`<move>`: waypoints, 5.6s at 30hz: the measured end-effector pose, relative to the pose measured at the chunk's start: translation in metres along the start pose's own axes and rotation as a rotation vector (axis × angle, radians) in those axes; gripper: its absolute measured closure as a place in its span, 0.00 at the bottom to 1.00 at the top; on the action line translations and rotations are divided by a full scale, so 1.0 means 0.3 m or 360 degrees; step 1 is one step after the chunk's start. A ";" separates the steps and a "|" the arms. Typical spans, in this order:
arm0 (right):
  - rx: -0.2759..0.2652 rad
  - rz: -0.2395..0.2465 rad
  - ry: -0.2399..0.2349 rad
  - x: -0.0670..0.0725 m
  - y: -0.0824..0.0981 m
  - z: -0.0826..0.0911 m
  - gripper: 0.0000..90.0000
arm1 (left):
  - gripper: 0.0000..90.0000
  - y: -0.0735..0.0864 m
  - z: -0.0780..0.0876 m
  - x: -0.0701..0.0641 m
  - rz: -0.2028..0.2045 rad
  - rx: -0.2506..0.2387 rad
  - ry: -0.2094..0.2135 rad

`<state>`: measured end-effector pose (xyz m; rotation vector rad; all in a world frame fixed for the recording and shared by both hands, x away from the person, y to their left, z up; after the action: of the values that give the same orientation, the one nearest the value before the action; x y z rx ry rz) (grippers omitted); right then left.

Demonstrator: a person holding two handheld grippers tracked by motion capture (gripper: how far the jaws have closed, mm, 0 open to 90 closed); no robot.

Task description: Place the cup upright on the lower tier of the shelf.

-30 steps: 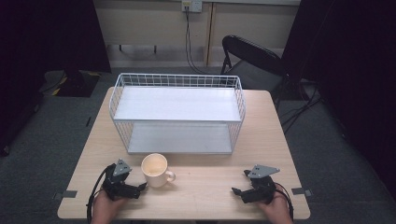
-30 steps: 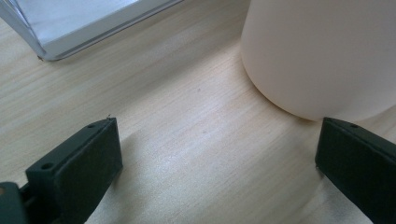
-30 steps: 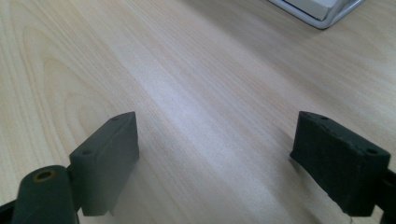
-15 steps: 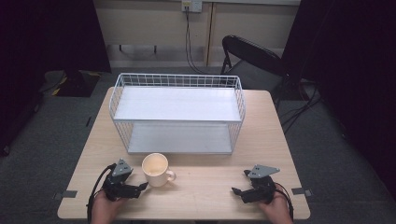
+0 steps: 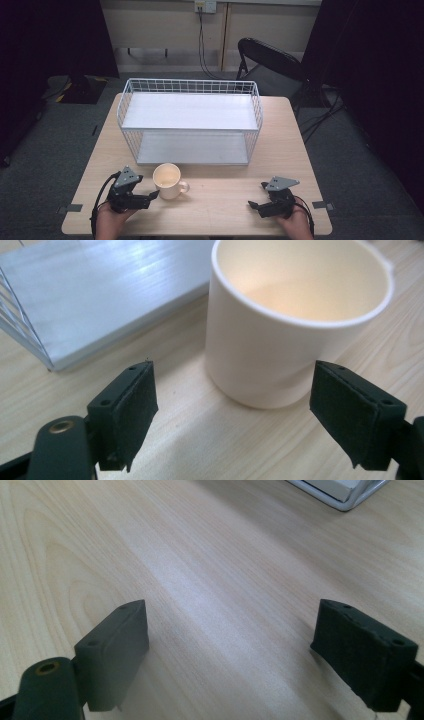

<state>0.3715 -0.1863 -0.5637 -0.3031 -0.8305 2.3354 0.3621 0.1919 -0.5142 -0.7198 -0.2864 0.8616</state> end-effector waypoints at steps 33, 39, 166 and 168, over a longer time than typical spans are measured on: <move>0.0000 -0.0004 0.0004 0.000 0.000 0.000 0.16 | 0.30 -0.125 0.057 0.035 0.0065 -0.0185 -0.0090; -0.0001 -0.0004 0.0004 0.000 0.000 0.000 0.16 | 0.38 -0.141 0.034 0.022 0.0028 -0.0183 -0.0085; 0.0000 -0.0004 0.0004 0.000 0.000 0.000 0.16 | 0.91 -0.303 -0.074 0.064 0.0260 -0.0231 -0.0325; 0.0000 -0.0004 0.0004 0.000 0.000 0.000 0.16 | 0.91 -0.309 -0.078 0.065 0.0254 -0.0228 -0.0337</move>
<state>0.3716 -0.1862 -0.5637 -0.3046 -0.8295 2.3321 0.4410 0.1557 -0.4694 -0.7928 -0.4886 1.0795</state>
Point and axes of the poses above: each handheld gripper's, and its own axes: z roughly backward along the jaws, y roughly out of its underside, x roughly to its left, the point moved 9 cm from there along -z, roughly forward along the jaws, and after that the axes turned 8 degrees about x, right-handed, at the moved point
